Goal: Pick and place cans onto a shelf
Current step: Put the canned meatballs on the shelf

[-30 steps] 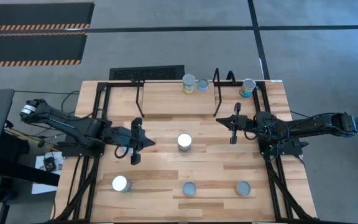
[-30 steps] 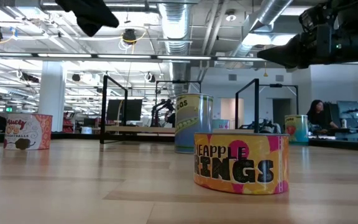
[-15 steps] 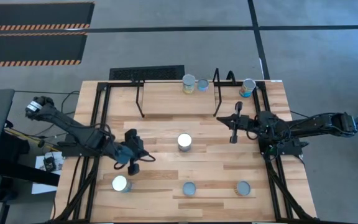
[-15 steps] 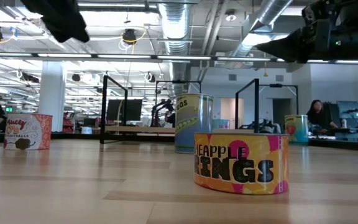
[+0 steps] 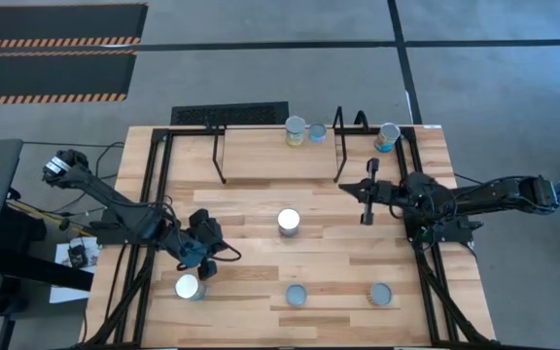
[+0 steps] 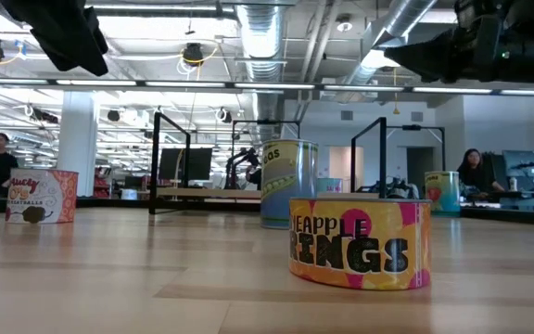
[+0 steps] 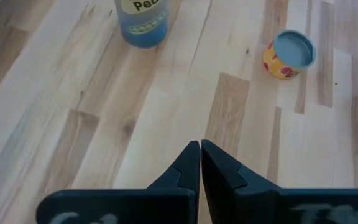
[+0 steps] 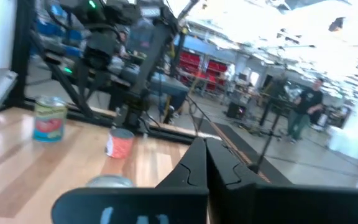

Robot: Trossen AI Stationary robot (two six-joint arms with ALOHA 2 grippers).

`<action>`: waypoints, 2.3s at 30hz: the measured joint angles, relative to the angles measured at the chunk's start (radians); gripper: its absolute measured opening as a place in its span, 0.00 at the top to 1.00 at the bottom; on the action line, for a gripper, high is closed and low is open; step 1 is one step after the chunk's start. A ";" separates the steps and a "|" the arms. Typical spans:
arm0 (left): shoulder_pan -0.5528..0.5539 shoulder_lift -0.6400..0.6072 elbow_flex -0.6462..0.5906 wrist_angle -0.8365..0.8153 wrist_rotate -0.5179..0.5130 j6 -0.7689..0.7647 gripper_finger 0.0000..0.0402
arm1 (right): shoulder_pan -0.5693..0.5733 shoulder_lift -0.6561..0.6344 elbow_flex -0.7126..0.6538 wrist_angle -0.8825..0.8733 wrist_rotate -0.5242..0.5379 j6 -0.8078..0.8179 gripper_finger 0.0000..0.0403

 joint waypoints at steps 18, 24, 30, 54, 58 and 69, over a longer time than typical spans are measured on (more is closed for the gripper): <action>-0.009 0.143 0.135 -0.186 0.003 -0.062 1.00 | 0.001 0.092 0.001 0.109 -0.029 0.027 0.99; -0.009 0.293 0.302 -0.337 0.051 -0.171 0.95 | 0.001 0.117 0.001 0.168 -0.029 -0.027 0.98; -0.012 0.448 0.430 -0.477 0.090 -0.238 0.84 | 0.002 0.114 0.001 0.235 -0.065 -0.062 0.99; 0.154 0.457 0.309 -0.695 0.140 -0.323 0.68 | 0.002 0.114 0.001 0.246 -0.112 -0.077 0.99; 0.181 0.335 0.185 -0.582 0.151 -0.343 0.68 | 0.002 0.114 0.000 0.250 -0.113 -0.079 0.98; 0.227 0.250 -0.010 -0.395 0.214 -0.286 0.68 | 0.025 0.114 0.000 0.285 -0.112 -0.078 0.99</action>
